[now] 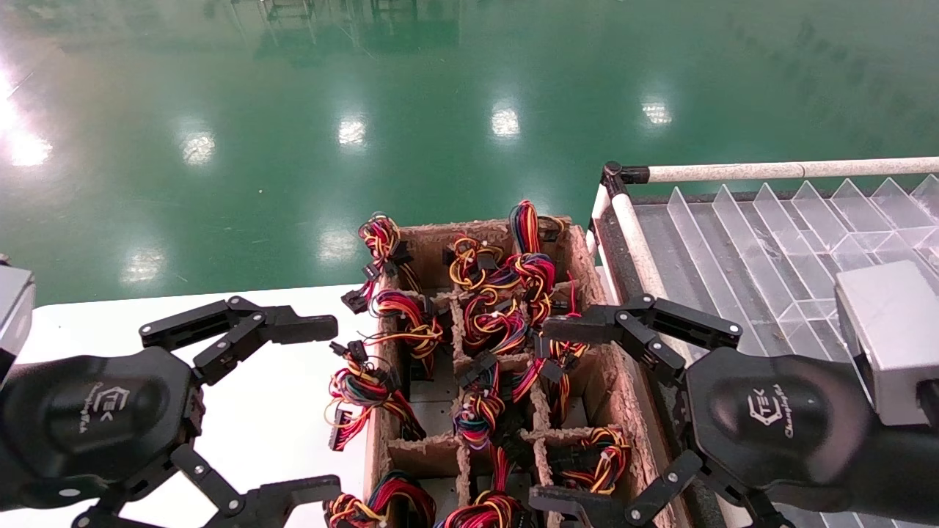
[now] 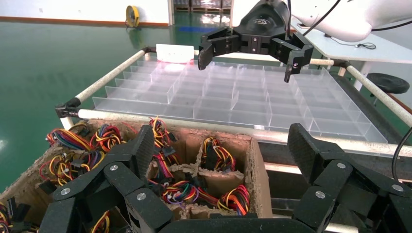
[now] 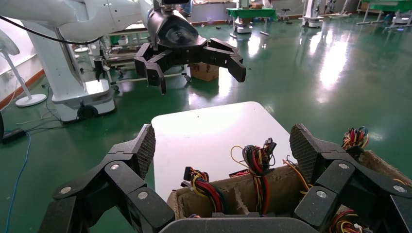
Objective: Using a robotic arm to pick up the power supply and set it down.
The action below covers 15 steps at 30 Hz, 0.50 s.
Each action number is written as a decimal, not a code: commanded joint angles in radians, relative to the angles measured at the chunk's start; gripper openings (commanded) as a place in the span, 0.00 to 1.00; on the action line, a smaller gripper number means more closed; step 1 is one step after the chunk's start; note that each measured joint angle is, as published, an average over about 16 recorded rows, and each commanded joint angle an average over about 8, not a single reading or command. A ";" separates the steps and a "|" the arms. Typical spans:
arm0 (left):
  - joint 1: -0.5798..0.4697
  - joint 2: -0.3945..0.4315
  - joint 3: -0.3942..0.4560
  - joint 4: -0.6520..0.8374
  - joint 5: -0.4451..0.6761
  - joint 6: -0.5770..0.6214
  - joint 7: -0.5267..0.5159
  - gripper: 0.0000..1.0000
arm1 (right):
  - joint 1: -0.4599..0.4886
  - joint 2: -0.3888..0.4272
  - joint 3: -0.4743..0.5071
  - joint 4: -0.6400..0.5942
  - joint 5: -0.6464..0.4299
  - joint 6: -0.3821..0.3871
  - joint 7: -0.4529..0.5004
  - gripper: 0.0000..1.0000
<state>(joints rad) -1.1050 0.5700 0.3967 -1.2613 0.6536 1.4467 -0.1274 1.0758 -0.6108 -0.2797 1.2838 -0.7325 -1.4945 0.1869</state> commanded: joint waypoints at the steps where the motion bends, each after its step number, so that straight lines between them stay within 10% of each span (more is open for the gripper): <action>1: 0.000 0.000 0.000 0.000 0.000 0.000 0.000 1.00 | 0.000 0.000 0.000 0.000 0.000 0.000 0.000 1.00; 15: 0.000 0.000 0.000 0.000 0.000 0.000 0.000 1.00 | 0.000 0.000 0.000 0.000 0.000 0.000 0.000 1.00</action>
<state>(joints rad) -1.1050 0.5700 0.3967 -1.2613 0.6536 1.4467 -0.1274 1.0758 -0.6108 -0.2797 1.2838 -0.7325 -1.4945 0.1869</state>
